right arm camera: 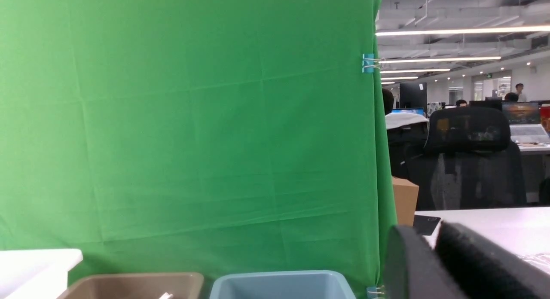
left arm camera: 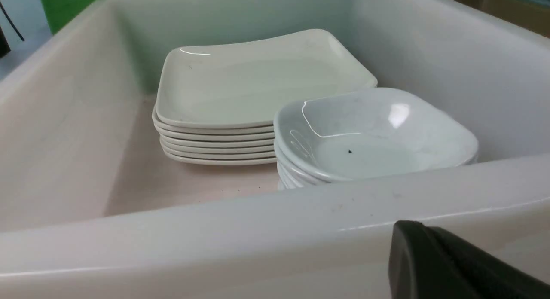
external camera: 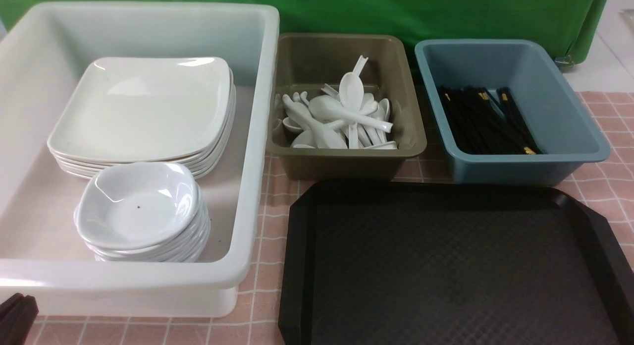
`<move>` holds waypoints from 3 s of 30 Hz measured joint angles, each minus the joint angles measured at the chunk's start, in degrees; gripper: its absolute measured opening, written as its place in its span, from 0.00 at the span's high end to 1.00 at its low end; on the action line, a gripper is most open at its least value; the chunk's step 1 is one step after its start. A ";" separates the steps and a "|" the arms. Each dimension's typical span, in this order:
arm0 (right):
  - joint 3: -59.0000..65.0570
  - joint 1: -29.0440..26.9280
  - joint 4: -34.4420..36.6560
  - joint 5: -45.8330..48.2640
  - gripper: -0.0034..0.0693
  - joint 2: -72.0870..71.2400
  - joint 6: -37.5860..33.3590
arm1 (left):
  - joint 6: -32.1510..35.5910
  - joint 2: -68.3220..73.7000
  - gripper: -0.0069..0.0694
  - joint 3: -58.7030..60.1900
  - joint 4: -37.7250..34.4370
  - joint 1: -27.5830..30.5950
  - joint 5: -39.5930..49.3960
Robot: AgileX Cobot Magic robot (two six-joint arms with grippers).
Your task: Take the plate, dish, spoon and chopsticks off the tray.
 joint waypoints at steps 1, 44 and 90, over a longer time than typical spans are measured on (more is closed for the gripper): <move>0.00 0.00 0.02 0.00 0.74 0.00 0.00 | 0.00 0.00 0.90 0.00 0.26 0.00 0.00; 20.51 3.50 -0.38 16.05 0.66 -3.42 -10.04 | 0.16 0.00 0.90 0.00 1.57 0.00 -0.34; 20.51 3.50 -0.38 16.05 0.62 -3.42 -4.12 | 0.16 0.00 0.90 0.00 2.19 0.00 -0.38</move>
